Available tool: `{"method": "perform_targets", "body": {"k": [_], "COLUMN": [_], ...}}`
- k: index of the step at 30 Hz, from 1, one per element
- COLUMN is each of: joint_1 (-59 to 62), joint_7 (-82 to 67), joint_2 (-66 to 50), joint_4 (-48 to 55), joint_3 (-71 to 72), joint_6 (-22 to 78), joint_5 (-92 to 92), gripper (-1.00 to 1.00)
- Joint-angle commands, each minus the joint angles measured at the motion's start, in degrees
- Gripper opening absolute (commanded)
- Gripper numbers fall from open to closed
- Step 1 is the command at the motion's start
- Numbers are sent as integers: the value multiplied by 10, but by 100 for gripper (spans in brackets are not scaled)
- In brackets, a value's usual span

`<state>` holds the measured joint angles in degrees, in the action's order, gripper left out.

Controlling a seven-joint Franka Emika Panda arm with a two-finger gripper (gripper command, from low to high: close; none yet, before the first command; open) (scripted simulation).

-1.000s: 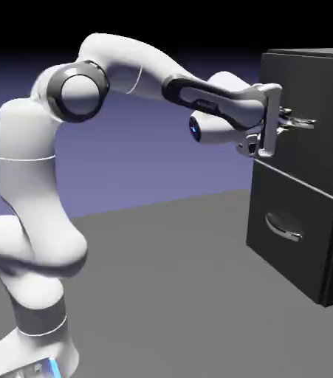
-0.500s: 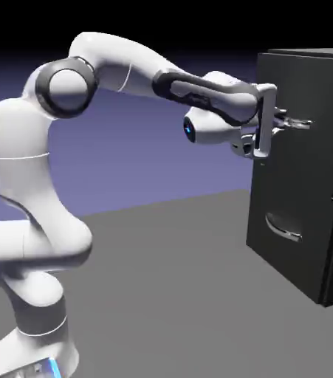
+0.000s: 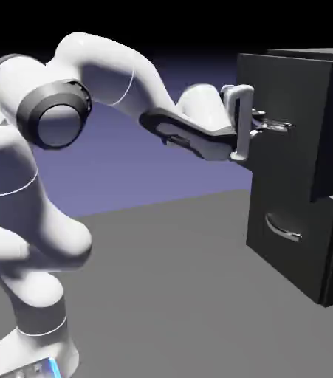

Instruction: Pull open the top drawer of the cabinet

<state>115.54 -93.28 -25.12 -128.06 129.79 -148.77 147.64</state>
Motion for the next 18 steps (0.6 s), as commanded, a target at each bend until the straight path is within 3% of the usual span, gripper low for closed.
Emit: {"method": "perform_targets", "body": {"k": [1, 11, 12, 18], "joint_1": [14, 147, 147, 200], "joint_7": [-16, -136, -136, -187], "joint_2": [-21, -216, -216, -305], "joint_4": [-21, -214, -214, -289], "joint_3": [18, 174, 174, 235], "joint_6": [8, 52, 52, 50], "joint_5": [-7, -101, -101, -163], "gripper": [-100, -100, 100, 100]}}
